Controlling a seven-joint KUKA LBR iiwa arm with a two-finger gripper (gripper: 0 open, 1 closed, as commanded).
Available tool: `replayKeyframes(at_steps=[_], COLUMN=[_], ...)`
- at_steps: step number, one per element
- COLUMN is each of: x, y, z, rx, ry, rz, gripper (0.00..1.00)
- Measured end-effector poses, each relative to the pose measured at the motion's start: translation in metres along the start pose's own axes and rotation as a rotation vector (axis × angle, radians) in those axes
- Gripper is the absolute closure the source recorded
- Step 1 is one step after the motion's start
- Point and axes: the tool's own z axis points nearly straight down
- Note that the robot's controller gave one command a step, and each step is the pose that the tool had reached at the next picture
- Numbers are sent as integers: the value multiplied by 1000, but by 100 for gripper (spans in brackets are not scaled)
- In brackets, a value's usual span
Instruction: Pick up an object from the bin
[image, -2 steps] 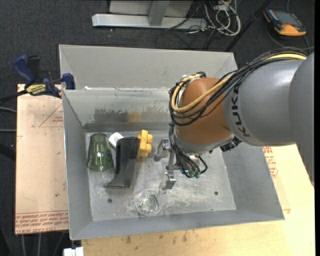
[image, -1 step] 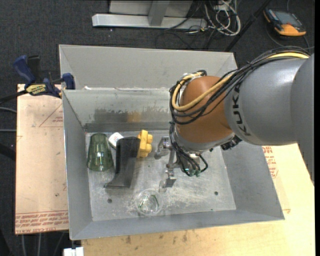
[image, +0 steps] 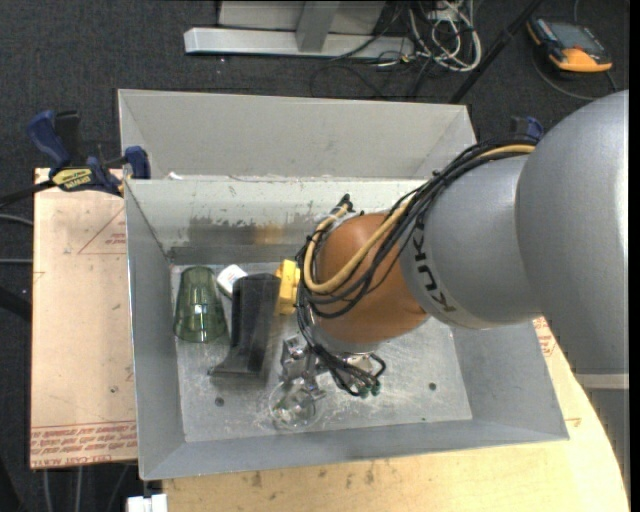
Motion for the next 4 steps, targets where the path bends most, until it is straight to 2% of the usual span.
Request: replayKeyframes(at_steps=[1,2,3,4], x=[0,4,5,5], y=[0,8,8,7], z=[0,-79,-79,-131], rx=[0,0,0,1], ry=[0,-3,-3,3], rz=[0,72,72,80], gripper=[100,100,100,100])
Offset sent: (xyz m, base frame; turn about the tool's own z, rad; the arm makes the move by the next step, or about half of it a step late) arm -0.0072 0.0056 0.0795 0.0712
